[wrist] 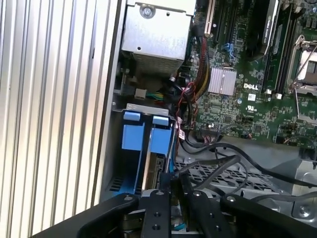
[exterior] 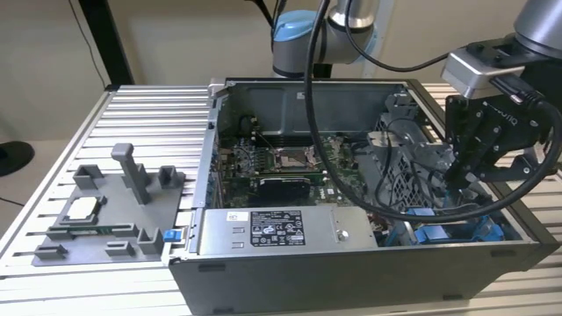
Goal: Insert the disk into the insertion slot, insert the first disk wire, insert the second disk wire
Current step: 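Insert the first disk wire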
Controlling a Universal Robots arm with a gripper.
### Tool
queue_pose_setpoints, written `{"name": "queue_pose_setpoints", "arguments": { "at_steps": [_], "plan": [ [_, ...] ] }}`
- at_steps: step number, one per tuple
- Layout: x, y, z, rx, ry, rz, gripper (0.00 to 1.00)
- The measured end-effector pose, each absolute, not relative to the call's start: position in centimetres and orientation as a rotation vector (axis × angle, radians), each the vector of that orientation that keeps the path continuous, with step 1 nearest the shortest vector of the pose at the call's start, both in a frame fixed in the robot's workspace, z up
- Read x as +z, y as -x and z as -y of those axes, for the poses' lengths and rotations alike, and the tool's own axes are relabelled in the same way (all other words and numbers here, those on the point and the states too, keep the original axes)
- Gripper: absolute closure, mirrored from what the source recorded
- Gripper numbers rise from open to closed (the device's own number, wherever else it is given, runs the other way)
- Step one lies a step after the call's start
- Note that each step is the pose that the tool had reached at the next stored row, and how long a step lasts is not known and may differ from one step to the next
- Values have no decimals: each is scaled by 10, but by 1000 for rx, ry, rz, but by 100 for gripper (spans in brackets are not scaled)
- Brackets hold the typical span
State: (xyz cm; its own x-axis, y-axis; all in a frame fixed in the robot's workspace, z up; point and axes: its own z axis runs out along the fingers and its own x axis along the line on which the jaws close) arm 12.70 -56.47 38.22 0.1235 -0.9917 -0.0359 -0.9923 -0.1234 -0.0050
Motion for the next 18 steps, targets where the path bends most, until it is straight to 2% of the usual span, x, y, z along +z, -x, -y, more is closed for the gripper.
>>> {"name": "queue_pose_setpoints", "arguments": {
  "at_steps": [18],
  "plan": [
    [373, -134, 574, 44, 2309, -2108, 100]
  ]
}}
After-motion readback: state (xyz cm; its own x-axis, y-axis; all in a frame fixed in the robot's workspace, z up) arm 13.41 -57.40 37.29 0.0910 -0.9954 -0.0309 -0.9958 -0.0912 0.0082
